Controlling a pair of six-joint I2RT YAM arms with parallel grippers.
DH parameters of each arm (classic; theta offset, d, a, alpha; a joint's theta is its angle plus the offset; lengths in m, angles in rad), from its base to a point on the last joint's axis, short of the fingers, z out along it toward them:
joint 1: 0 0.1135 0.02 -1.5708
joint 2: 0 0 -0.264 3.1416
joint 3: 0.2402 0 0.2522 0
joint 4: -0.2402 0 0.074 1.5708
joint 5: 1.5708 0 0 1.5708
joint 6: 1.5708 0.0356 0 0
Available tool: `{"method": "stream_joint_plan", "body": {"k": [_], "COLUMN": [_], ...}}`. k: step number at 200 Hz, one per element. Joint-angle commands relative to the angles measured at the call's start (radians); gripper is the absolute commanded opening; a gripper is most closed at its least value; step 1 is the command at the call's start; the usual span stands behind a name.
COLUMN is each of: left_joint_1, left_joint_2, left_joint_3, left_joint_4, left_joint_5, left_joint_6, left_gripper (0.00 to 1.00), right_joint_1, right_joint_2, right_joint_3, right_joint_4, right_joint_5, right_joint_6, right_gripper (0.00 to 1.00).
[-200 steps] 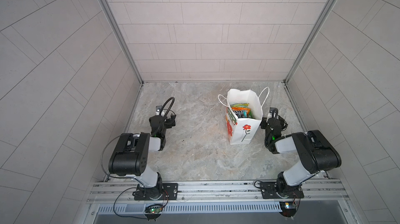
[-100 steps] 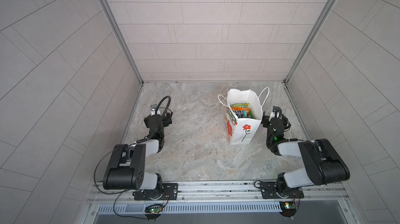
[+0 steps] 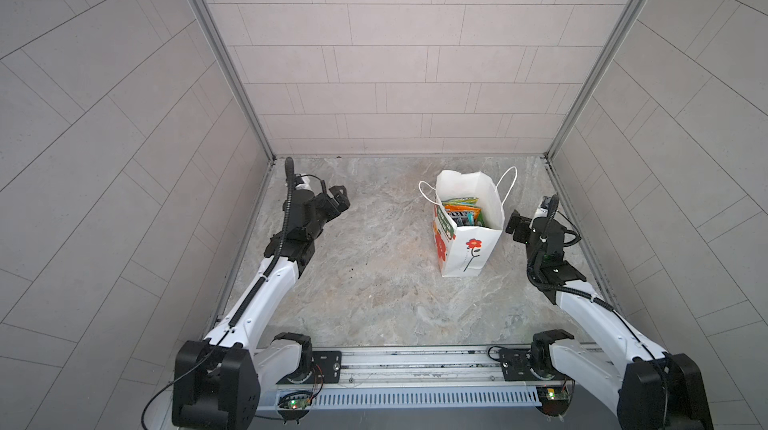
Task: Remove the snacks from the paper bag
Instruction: 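Reach the left gripper to the bag's top edge while the right gripper approaches the bag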
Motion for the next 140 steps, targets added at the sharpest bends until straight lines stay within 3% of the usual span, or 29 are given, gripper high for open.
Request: {"method": "stream_joint_plan", "body": {"k": [1,47,74,140], "left_joint_1": [-0.107,-0.317,-0.399,-0.475], "left_joint_2": [-0.024,0.056,0.143,0.280], "left_joint_3": [0.123,0.340,0.452,0.564], "left_joint_4": [-0.147,-0.174,-0.193,-0.235], "left_joint_5": [0.093,0.072,0.097,0.046], "left_joint_6": [-0.095,-0.103,-0.106,-0.125], "left_gripper": [1.00,1.00,0.93,0.73], "right_joint_1": [0.003,0.004,0.005,0.005], "right_joint_2": [-0.051,-0.067,-0.053,-0.047], "right_joint_3": [0.004,-0.012,-0.010,-0.012], "right_joint_4": [-0.203,-0.209,-0.216,-0.227], "right_joint_5": [-0.113,-0.234,-0.249,-0.246], "right_joint_6": [0.055,0.075,0.087,0.087], "right_gripper": [0.99,0.99,0.99,0.99]}}
